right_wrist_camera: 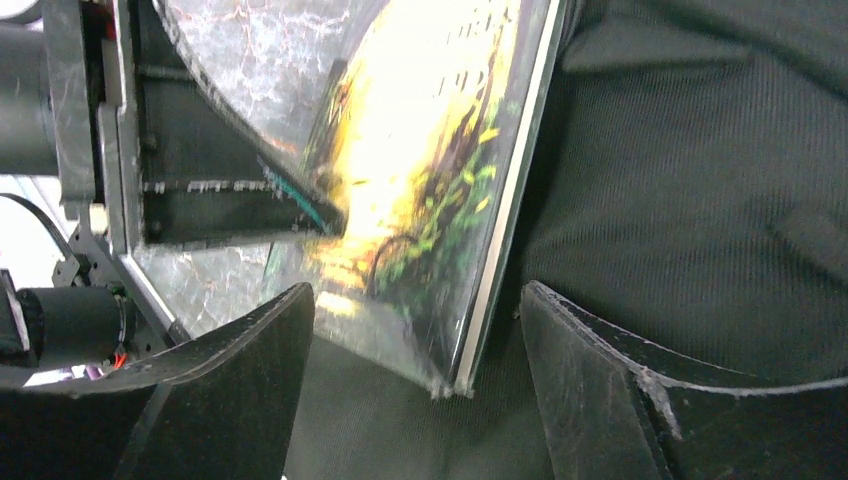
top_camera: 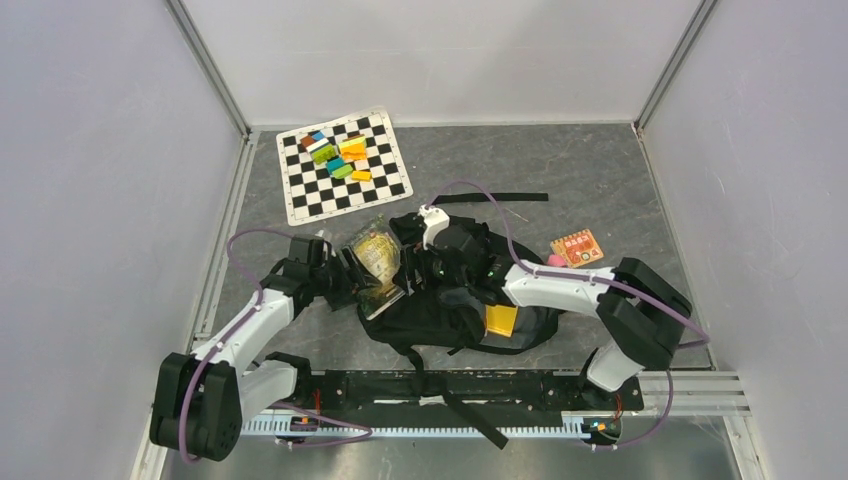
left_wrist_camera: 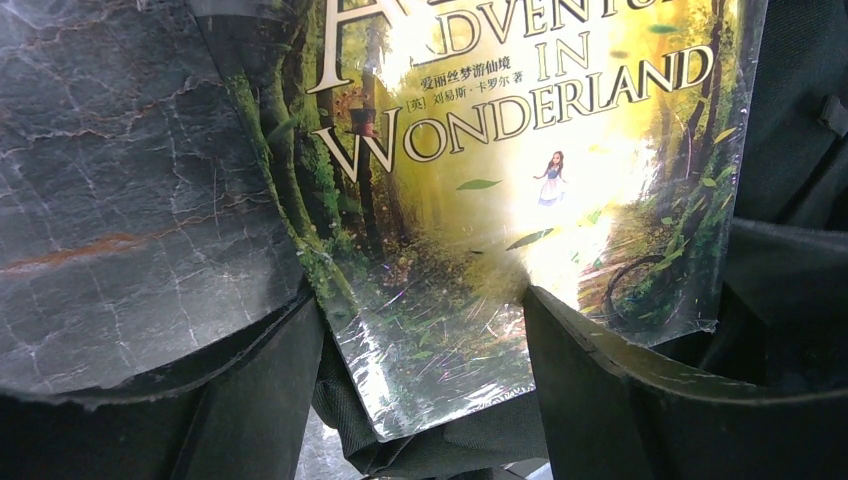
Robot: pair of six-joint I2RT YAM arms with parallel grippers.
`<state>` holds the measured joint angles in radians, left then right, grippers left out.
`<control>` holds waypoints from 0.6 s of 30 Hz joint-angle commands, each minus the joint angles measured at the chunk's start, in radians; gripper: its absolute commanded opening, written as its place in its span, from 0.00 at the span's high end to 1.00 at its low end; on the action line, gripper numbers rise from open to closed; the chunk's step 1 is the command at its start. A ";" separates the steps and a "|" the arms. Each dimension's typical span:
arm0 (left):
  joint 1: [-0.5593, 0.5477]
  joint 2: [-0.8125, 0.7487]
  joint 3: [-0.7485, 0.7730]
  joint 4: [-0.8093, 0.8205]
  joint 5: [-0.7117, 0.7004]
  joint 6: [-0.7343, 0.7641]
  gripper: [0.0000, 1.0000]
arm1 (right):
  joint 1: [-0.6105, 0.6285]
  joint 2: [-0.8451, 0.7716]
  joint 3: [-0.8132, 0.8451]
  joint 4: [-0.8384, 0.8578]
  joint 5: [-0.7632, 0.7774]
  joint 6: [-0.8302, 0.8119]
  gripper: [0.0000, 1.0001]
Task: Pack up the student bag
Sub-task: Pick up the book from the center of the board.
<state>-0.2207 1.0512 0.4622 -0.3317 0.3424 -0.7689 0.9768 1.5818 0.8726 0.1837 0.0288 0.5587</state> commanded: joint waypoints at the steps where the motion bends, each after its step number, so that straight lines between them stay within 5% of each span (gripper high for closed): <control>1: -0.014 0.010 -0.009 0.053 0.031 0.022 0.23 | -0.059 0.101 0.079 0.030 -0.162 -0.071 0.22; 7: -0.014 -0.009 -0.014 0.052 0.023 0.031 0.23 | -0.081 0.228 0.181 0.051 -0.350 -0.049 0.39; 16: -0.014 -0.077 0.046 -0.051 -0.037 0.100 0.21 | -0.109 0.225 0.160 0.229 -0.476 0.098 1.00; 18: -0.014 -0.121 0.089 -0.102 -0.071 0.128 0.17 | -0.113 0.193 0.168 0.251 -0.479 0.113 1.00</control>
<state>-0.2222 1.0023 0.4564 -0.4011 0.3092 -0.7296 0.8379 1.8175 1.0245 0.3332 -0.3161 0.6498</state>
